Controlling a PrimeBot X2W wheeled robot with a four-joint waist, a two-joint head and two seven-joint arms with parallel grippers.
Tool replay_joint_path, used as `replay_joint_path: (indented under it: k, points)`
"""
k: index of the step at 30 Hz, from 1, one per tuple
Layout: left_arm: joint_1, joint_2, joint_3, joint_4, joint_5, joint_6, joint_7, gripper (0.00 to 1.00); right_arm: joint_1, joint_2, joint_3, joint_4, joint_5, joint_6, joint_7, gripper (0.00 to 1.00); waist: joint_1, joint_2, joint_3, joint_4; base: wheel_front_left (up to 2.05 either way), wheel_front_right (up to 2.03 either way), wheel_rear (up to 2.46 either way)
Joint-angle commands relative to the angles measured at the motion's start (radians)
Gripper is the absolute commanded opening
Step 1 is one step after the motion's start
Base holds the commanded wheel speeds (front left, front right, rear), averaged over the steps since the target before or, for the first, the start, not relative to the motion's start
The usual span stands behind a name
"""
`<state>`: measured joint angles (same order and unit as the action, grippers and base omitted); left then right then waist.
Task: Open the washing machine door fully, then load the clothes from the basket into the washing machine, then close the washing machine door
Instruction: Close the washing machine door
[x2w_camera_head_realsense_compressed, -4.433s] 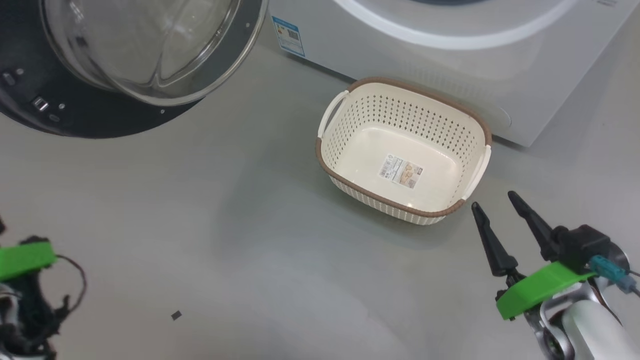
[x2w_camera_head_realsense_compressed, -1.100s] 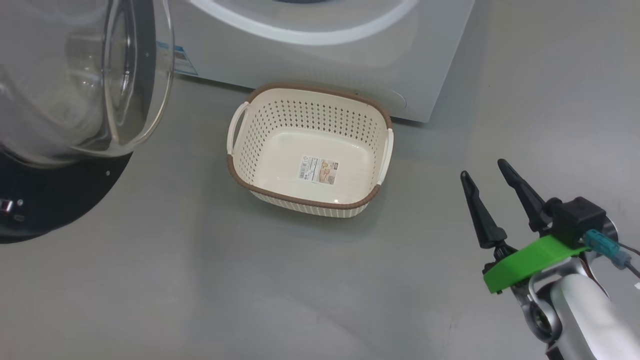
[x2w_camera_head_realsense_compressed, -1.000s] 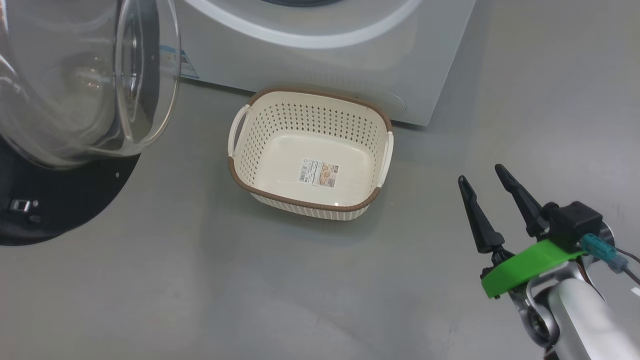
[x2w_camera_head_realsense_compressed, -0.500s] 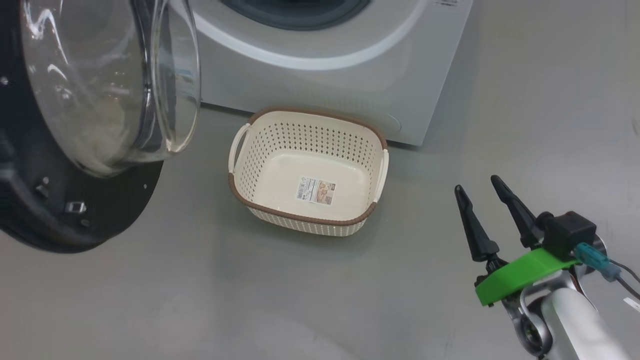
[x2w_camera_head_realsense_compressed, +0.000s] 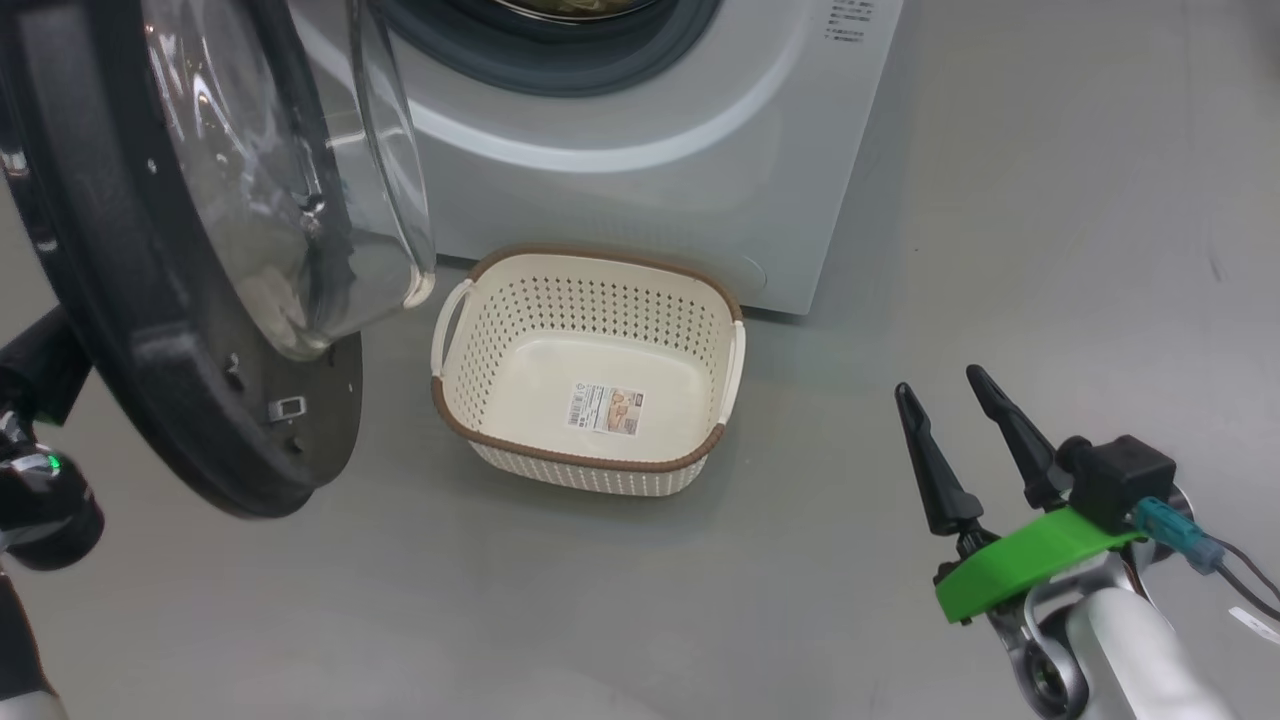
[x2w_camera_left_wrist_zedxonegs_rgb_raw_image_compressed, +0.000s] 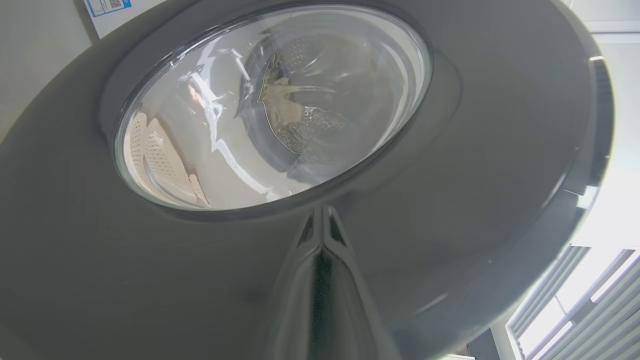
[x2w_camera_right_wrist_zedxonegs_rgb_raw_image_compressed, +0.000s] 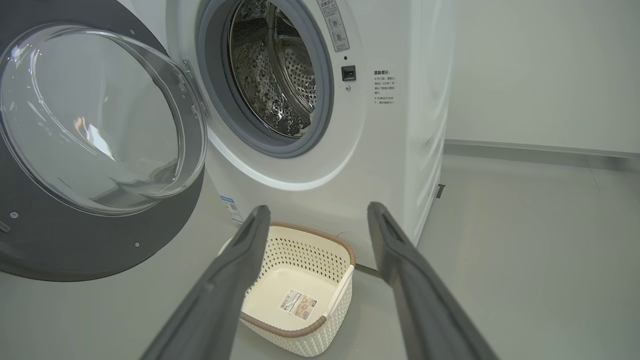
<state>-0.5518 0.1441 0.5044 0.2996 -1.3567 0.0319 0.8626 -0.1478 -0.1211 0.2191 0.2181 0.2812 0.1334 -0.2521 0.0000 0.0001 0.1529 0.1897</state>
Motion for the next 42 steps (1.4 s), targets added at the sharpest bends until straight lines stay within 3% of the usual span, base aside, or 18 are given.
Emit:
replay_joint_path:
  k: [1,8,16,42]
  points:
    - [-0.003,0.013,0.002,-0.055,-0.009,0.008,0.011,0.0,-0.009,0.004,0.017,-0.025,-0.001,-0.003,-0.01,1.0,0.0,-0.0001,-0.01,-0.02,0.0,0.0,0.0]
    - [0.036,-0.048,-0.012,-0.083,-0.021,0.015,-0.007,0.0,0.008,0.013,0.011,-0.018,-0.001,-0.003,-0.01,1.0,0.0,-0.0001,-0.035,-0.073,0.0,0.0,0.0]
    - [0.055,-0.085,-0.046,-0.035,-0.031,-0.038,-0.085,0.0,0.013,0.023,0.015,-0.012,-0.002,-0.003,-0.01,1.0,0.0,-0.0001,-0.06,-0.14,0.0,0.0,0.0]
    - [0.047,-0.094,-0.166,0.111,-0.199,-0.149,-0.314,0.0,0.018,0.037,-0.014,-0.014,-0.005,-0.003,-0.01,1.0,0.0,-0.0001,-0.052,-0.366,0.0,0.0,0.0]
